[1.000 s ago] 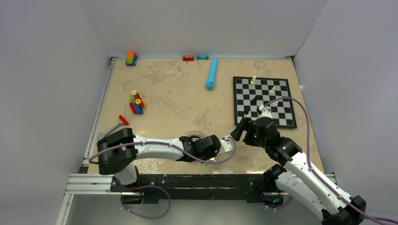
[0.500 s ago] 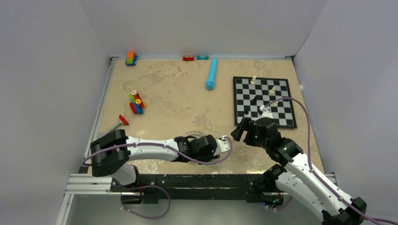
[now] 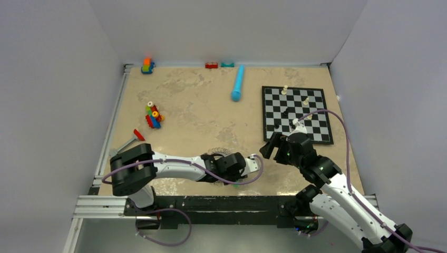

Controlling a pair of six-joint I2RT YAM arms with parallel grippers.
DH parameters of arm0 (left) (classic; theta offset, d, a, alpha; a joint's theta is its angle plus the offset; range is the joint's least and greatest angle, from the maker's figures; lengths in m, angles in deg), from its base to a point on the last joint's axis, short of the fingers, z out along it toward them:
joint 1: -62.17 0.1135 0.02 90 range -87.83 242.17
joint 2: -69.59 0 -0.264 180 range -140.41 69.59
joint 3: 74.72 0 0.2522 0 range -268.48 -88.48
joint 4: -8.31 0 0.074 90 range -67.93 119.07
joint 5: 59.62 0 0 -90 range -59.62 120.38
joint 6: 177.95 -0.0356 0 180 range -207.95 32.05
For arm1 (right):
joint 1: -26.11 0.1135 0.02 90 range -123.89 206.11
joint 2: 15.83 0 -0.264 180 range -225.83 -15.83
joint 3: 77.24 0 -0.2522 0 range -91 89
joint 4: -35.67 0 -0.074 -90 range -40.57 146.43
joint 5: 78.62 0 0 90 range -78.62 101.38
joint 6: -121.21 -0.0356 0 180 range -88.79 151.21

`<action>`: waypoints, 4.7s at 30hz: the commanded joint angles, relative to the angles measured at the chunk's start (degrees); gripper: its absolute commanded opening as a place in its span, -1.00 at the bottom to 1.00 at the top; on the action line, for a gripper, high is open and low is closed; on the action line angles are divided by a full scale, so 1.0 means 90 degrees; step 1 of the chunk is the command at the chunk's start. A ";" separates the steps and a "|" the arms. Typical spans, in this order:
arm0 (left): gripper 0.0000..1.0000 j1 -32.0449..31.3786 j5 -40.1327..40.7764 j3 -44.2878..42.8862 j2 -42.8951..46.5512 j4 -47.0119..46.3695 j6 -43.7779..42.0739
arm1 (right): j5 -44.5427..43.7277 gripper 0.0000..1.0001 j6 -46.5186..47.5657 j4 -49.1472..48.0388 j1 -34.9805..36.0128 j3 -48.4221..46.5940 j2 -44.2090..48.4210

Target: Remove the keys from the keyring

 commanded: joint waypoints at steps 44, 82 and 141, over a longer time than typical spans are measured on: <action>-1.00 0.0313 -0.0210 -0.1703 0.2938 0.1875 0.1014 | 0.1516 0.71 0.0693 -0.0405 0.0020 -0.1767 0.0066; -1.00 0.0598 -0.1942 -0.7420 0.2251 0.4881 0.2942 | 0.3837 -0.13 0.1456 -0.1606 0.1004 -0.5568 -0.1356; -1.00 0.0591 -0.2744 -0.6336 0.2955 0.3835 0.1826 | 0.1618 -0.32 0.2298 -0.0559 0.3625 -0.6269 -0.2132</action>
